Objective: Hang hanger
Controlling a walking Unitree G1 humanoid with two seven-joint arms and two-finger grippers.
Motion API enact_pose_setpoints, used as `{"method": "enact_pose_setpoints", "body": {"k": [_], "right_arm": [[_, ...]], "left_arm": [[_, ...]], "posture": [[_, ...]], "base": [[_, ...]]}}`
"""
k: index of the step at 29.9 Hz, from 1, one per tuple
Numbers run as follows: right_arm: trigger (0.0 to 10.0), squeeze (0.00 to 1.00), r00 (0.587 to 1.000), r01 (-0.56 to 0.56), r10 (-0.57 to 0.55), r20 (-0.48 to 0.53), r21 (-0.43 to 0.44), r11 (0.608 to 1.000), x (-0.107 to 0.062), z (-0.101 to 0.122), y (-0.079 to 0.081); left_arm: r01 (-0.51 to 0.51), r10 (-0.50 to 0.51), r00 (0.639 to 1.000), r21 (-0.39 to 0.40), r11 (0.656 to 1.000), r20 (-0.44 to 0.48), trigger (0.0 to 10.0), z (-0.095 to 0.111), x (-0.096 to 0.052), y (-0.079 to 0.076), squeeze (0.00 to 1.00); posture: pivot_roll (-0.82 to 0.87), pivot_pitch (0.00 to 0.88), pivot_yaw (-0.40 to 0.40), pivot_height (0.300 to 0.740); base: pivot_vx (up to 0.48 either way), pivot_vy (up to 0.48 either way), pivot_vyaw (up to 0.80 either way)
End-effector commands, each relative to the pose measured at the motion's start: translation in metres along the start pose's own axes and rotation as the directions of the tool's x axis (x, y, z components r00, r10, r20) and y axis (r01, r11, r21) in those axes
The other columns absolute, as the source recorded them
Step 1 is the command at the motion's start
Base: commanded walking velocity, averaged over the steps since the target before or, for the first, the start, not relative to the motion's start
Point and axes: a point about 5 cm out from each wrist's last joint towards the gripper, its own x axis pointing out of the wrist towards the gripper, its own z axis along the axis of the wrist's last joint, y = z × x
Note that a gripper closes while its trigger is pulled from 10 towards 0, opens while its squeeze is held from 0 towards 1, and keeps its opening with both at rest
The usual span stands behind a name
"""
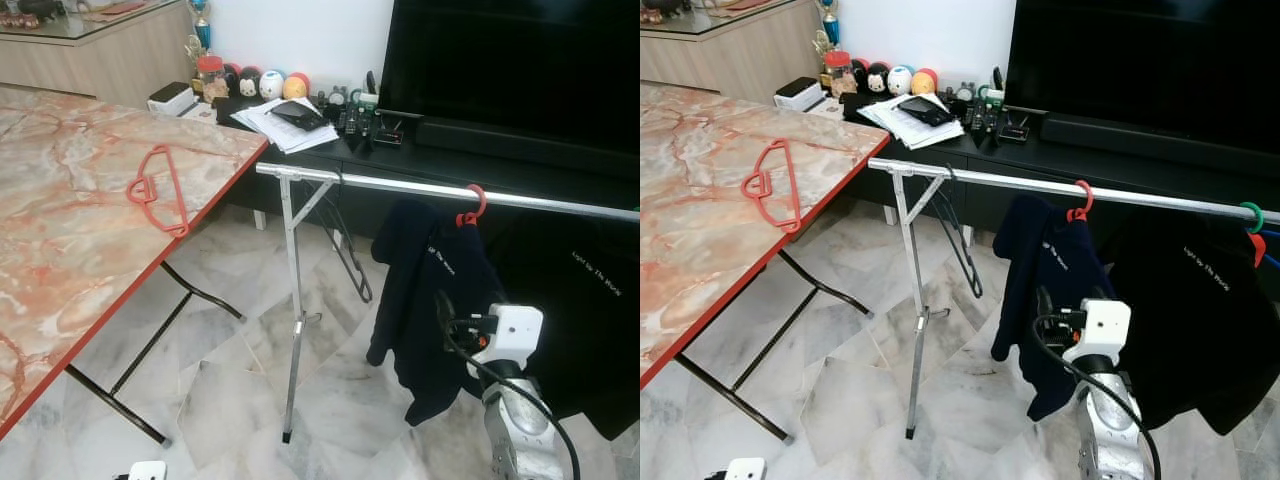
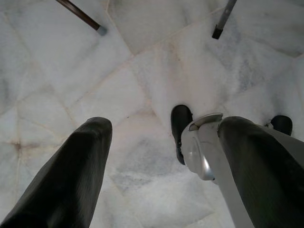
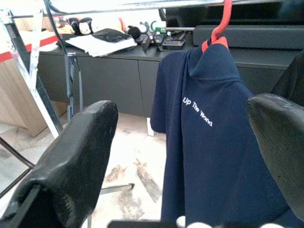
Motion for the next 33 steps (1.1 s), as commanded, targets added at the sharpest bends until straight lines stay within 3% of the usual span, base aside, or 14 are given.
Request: {"method": "enact_pose_setpoints", "body": {"k": [1, 15, 27, 33], "right_arm": [[10.0, 0.00, 1.000, 0.017, -0.017, 0.006, 0.001, 1.000, 0.003, 0.005, -0.001], [10.0, 0.00, 0.999, 0.040, -0.040, 0.037, 0.007, 0.999, 0.012, 0.019, 0.003], [10.0, 0.00, 0.996, 0.059, -0.059, 0.059, 0.007, 0.998, 0.015, 0.027, 0.001], [10.0, 0.00, 0.988, 0.135, -0.134, 0.077, -0.011, 0.991, 0.010, 0.029, -0.008]], "left_arm": [[0.000, 0.000, 1.000, 0.005, 1.000, -0.019, 10.0, -0.004, -0.001, -0.001, 0.00], [0.019, -0.019, 0.999, 0.000, 1.000, -0.031, 10.0, -0.016, -0.003, -0.013, 0.00], [0.028, -0.028, 0.999, -0.001, 1.000, -0.018, 10.0, -0.007, 0.001, -0.020, 0.00], [0.026, -0.026, 1.000, -0.002, 1.000, -0.013, 10.0, -0.004, 0.002, -0.019, 0.00]], "posture": [[-0.04, 0.000, -0.016, 0.740], [-0.05, 0.000, -0.018, 0.740], [-0.05, 0.000, -0.022, 0.740], [-0.05, 0.000, -0.023, 0.740]], "base": [[0.259, 0.000, 0.00], [0.257, 0.000, -0.17], [0.254, 0.000, 0.00], [0.251, 0.000, 0.00]]}}
